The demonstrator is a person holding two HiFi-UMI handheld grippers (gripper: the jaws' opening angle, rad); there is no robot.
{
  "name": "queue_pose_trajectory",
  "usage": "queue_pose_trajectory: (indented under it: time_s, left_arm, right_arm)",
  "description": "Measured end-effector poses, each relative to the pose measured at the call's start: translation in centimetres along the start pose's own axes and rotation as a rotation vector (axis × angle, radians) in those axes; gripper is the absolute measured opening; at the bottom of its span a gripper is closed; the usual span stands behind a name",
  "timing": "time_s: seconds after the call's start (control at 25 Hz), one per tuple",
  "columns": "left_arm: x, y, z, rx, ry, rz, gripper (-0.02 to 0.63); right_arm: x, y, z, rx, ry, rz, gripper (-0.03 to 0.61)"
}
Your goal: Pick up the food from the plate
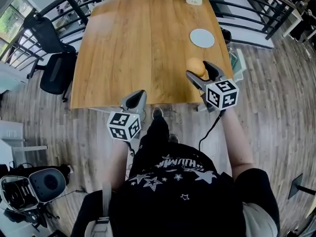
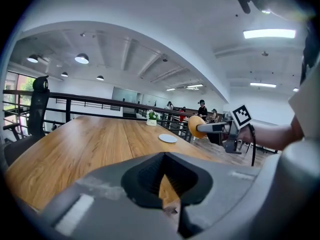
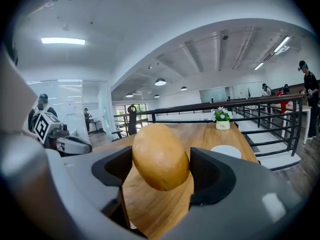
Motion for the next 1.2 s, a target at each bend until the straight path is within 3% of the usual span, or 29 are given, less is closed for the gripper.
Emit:
queue_pose_trajectory:
  time_s: [0.24,0.48,1.2]
  left_arm:
    - [2.3,-1.7,-0.2,0.006,0.004,0.029,0.002]
    - [3.6,-1.7,-0.2,0.015,-0.015,0.008,0.002]
    - [15.4,-5.0,-3.9,-0.005,-0.081,-0.006,0.002]
  right_arm:
    - [0.5,-0.8,2.5,-0.020,0.016,0.002,0.362]
    - [1.4,-1.1,4.5,-0.034,-0.014,-0.010,0.362]
    - [9.6,-4.9,16.6,-0.041,-0.051,-0.001,0.362]
Point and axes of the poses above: the fingertips, and each gripper's own axes: x backward along the fingers, z to its left, y out of its top, the point moved 2 cm from there along x, backward along the fingers, and after that the axes turned 1 degree about -y, right-handed, at the moved point
